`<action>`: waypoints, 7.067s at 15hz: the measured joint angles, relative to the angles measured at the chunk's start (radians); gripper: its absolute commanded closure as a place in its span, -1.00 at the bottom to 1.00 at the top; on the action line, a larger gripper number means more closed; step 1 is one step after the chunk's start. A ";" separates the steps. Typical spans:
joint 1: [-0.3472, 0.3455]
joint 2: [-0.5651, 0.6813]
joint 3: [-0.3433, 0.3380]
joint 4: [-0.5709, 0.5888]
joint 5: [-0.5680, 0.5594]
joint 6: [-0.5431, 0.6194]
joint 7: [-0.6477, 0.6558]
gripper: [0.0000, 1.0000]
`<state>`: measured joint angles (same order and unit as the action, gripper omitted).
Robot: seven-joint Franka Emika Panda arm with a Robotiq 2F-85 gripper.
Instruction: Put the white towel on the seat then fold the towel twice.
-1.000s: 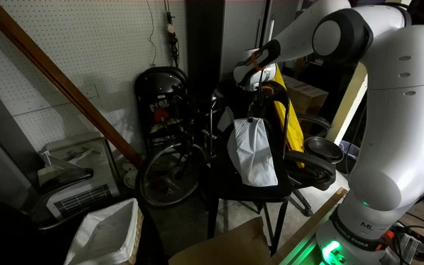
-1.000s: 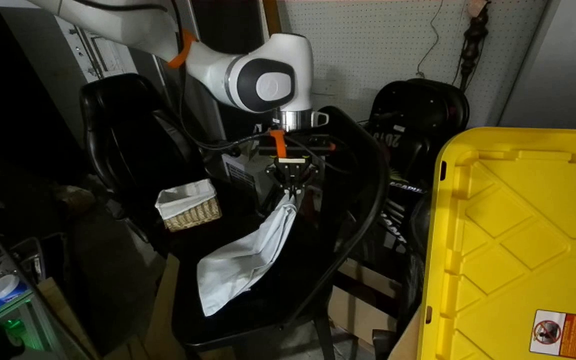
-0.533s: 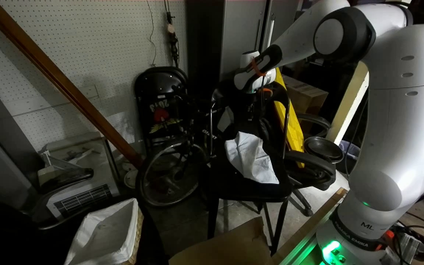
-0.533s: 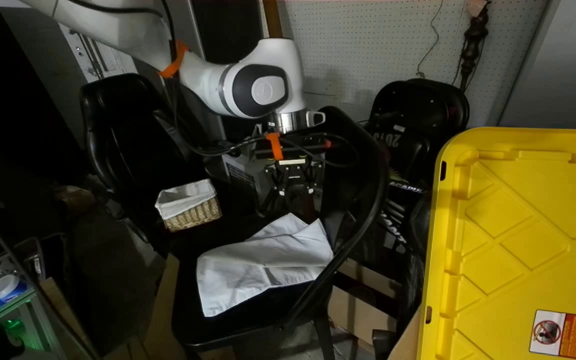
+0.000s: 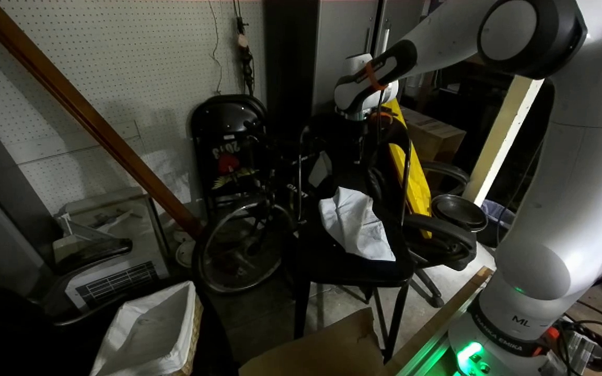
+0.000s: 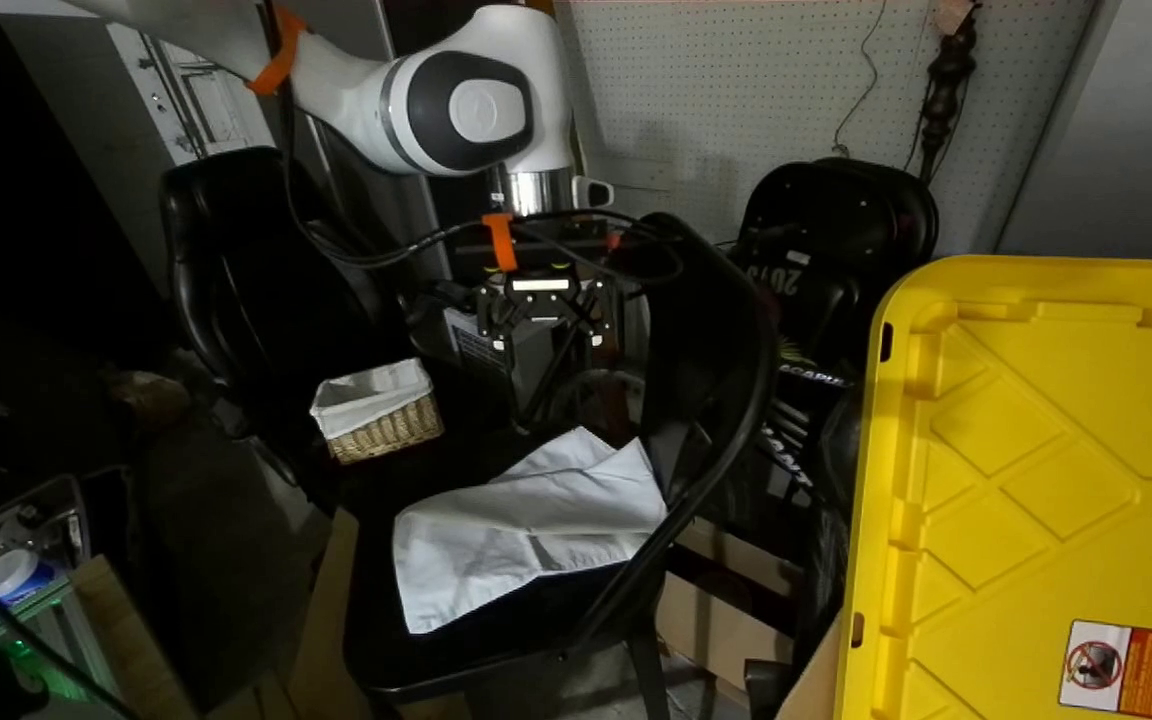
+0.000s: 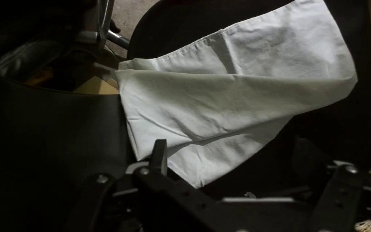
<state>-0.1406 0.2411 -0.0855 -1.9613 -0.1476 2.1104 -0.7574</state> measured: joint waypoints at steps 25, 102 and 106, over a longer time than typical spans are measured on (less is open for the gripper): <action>0.201 0.125 0.092 -0.174 -0.059 -0.092 0.675 -1.00; 0.298 0.170 0.152 -0.197 -0.690 -0.285 0.538 0.97; 0.282 0.255 0.150 -0.123 -0.851 -0.184 0.524 0.97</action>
<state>0.1411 0.4963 0.0648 -2.0846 -0.9985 1.9267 -0.2334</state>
